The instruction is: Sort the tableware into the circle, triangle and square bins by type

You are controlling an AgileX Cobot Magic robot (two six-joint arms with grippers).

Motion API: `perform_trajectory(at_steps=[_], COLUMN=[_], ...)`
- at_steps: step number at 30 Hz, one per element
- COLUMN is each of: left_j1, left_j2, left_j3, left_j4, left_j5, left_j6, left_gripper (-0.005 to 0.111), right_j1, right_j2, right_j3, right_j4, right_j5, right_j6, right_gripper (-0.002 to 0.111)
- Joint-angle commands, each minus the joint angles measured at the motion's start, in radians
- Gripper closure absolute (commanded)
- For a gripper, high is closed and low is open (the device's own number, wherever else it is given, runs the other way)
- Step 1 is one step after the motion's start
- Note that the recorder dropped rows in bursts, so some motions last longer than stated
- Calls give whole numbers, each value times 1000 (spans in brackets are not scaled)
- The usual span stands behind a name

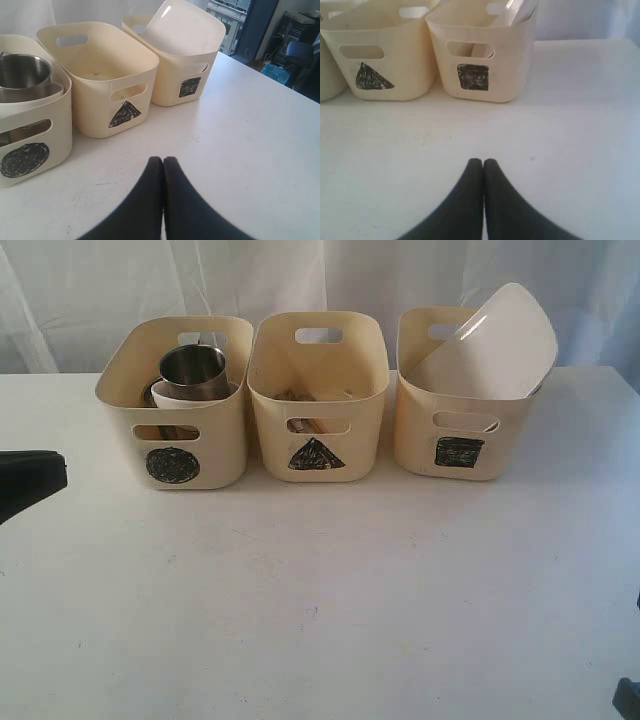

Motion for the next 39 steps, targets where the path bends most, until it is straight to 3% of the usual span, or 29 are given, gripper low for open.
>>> perform_trajectory(at_steps=[1,11,24,39], left_j1=[-4,-4,-4,-4], left_j2=[-9,-9,-9,-9], left_j3=[9,9,9,9], left_j4=[-20,-20,-20,-20], left_j5=[8,8,9,9], left_j6=[0,0,1,1], left_gripper=[107,107,107,107], right_j1=[-7,-108,-128,-128], right_j2=[-5,-5,-5,-5], right_j3=[4,4,4,4], right_j4=[-161,-188,-352,-359], right_j5=[23,106,133,109], right_j6=[148,215,462,421], right_gripper=[108,108,108,108])
